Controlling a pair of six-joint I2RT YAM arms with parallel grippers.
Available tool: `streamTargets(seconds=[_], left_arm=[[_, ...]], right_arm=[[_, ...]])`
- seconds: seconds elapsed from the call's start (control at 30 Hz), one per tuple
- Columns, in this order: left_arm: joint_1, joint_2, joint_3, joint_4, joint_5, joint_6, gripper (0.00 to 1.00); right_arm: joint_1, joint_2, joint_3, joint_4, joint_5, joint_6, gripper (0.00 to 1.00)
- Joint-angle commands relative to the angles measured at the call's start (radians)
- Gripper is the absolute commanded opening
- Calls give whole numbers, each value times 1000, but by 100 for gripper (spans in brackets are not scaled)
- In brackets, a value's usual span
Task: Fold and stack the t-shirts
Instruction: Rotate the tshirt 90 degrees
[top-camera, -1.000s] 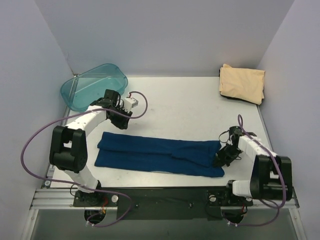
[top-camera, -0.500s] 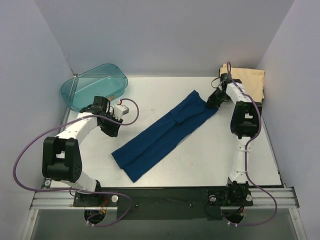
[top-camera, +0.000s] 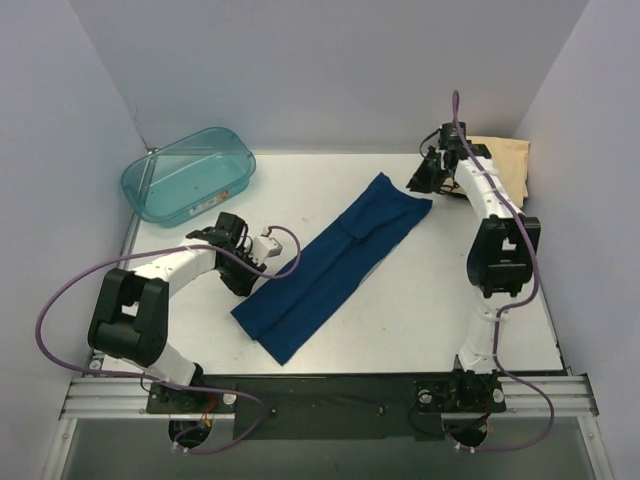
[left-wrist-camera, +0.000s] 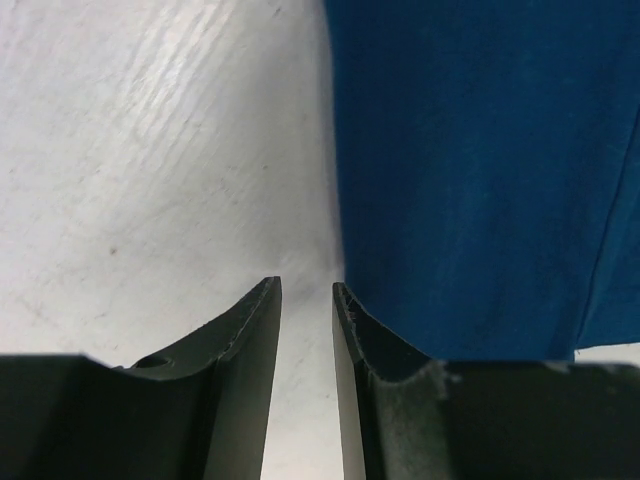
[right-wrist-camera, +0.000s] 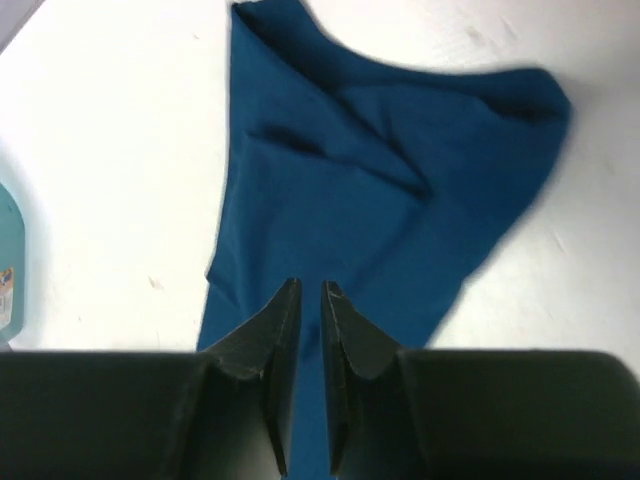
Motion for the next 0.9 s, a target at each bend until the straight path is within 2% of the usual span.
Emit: streamTargets(seconds=[0.0, 0.03, 0.1, 0.17, 0.33, 0.47, 0.53, 0.57, 0.63, 0.77, 0.87], left_arm=[[-32, 24, -13, 88, -25, 16, 38], [-34, 28, -14, 86, -22, 13, 38], [-38, 27, -20, 74, -15, 10, 38], [-52, 18, -43, 68, -9, 16, 38], [-101, -7, -95, 62, -15, 15, 37], [-115, -39, -105, 34, 27, -5, 37], [-114, -70, -94, 10, 31, -10, 39], [-114, -80, -89, 1, 25, -13, 40], [-109, -107, -66, -42, 18, -19, 45], [-104, -148, -17, -157, 22, 2, 55], [-109, -179, -2, -226, 40, 10, 56]], right_arm=[[-51, -134, -230, -9, 66, 65, 17], [-52, -137, -284, -9, 71, 89, 20], [-91, -126, -329, -3, 66, 111, 33], [-97, -99, -329, -1, 72, 114, 39], [-115, 21, -246, 28, -6, 169, 39], [-115, 120, -168, 40, -53, 227, 33], [-117, 171, -131, 58, -75, 247, 20], [-117, 182, -114, 68, -89, 253, 9], [-115, 222, -61, 86, -107, 267, 0], [-109, 331, 128, 126, -138, 305, 0], [-97, 464, 324, 231, -175, 361, 0]])
